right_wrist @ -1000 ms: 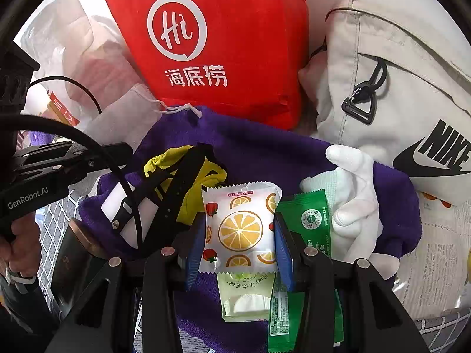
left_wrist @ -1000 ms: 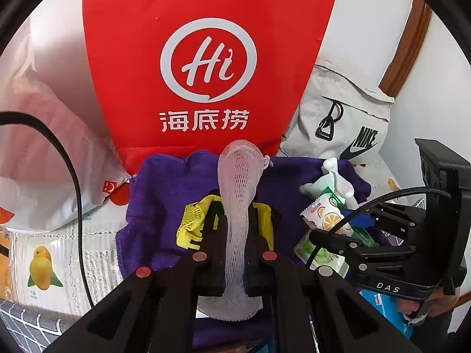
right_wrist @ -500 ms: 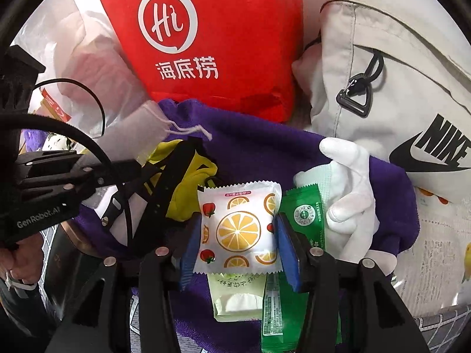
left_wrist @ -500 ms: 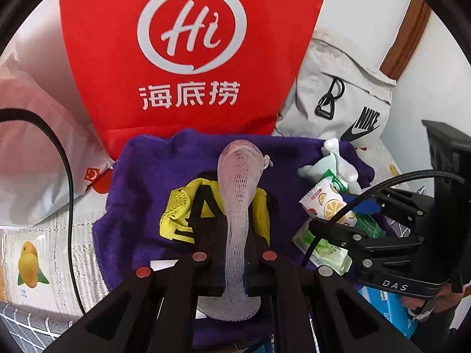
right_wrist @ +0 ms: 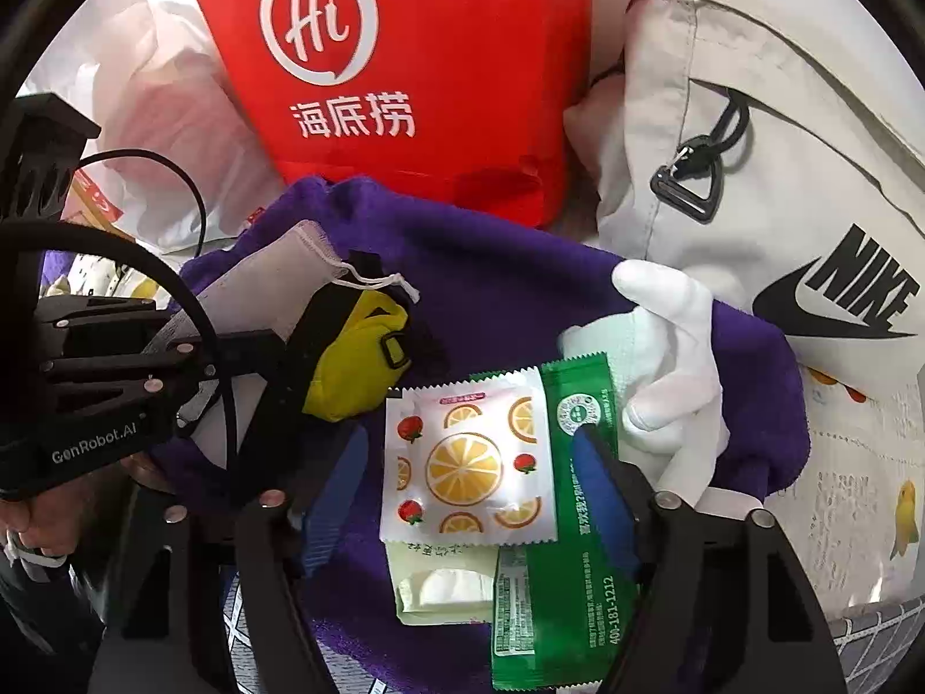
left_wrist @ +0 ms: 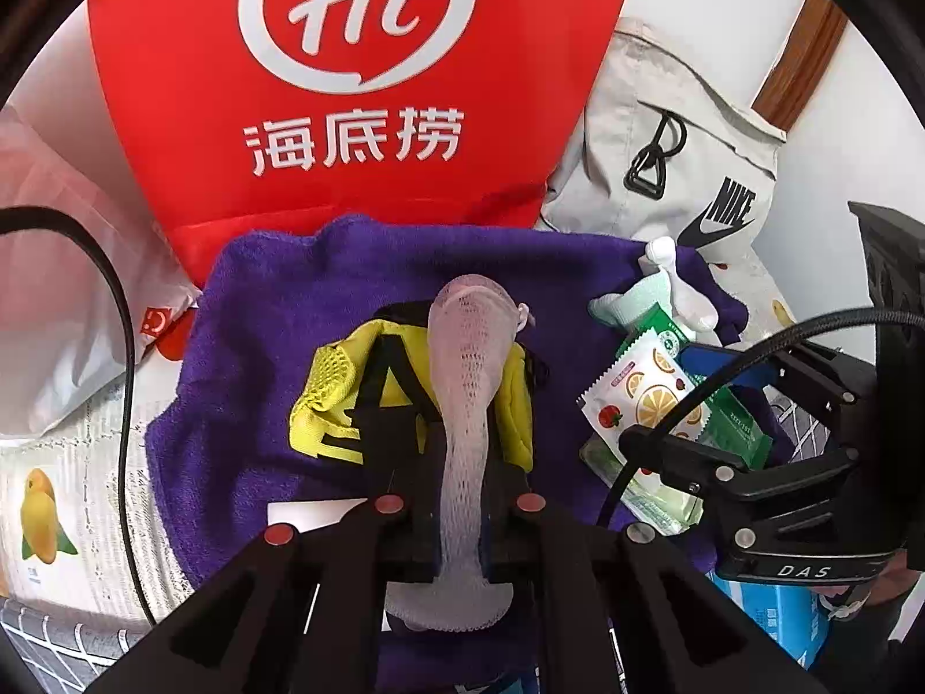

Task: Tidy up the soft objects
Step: 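Open right tool to drop the packet while left tool lowers and releases the mesh bag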

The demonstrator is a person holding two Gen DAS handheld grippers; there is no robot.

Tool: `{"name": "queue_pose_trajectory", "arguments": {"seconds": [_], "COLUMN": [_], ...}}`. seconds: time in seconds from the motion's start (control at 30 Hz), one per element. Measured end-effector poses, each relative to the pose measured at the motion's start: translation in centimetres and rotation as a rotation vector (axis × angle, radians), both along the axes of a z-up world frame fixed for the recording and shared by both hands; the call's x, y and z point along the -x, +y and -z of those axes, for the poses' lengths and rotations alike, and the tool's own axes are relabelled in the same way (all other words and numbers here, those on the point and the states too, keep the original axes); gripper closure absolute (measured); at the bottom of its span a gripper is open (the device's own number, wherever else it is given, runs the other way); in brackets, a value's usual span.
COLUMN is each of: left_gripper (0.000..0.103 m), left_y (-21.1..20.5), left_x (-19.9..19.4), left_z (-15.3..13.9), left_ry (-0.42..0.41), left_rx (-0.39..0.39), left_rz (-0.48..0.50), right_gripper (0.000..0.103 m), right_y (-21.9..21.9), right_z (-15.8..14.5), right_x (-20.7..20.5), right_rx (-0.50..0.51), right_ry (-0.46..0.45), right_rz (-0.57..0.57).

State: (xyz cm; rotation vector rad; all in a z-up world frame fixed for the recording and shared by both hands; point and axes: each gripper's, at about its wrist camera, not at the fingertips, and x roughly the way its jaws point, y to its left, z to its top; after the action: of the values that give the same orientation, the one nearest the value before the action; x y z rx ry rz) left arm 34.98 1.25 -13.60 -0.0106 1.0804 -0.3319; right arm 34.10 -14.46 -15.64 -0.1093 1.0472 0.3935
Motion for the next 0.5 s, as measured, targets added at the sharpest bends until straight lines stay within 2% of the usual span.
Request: {"name": "queue_pose_trajectory", "arguments": {"seconds": [0.13, 0.27, 0.3, 0.47, 0.5], "left_gripper": [0.084, 0.041, 0.037, 0.029, 0.025], "left_y": [-0.2, -0.6, -0.8, -1.3, -1.3], "left_x": [-0.1, -0.2, -0.1, 0.4, 0.4], "left_z": [0.3, 0.5, 0.5, -0.2, -0.3], "left_ry": [0.016, 0.047, 0.047, 0.021, 0.02], "left_rx": [-0.003, 0.014, 0.014, -0.033, -0.034], "left_rz": [0.001, 0.023, 0.033, 0.024, 0.02], "right_gripper": [0.03, 0.029, 0.029, 0.022, 0.022], "right_y": [-0.1, -0.6, -0.7, -2.0, -2.2], "right_z": [-0.4, -0.8, -0.9, -2.0, -2.2], "right_x": [0.1, 0.1, 0.1, 0.2, 0.2], "right_rx": [0.003, 0.005, 0.002, -0.004, -0.003], "right_ry": [0.001, -0.006, -0.005, -0.012, -0.015], "right_rz": [0.005, 0.019, 0.023, 0.063, 0.07]}}
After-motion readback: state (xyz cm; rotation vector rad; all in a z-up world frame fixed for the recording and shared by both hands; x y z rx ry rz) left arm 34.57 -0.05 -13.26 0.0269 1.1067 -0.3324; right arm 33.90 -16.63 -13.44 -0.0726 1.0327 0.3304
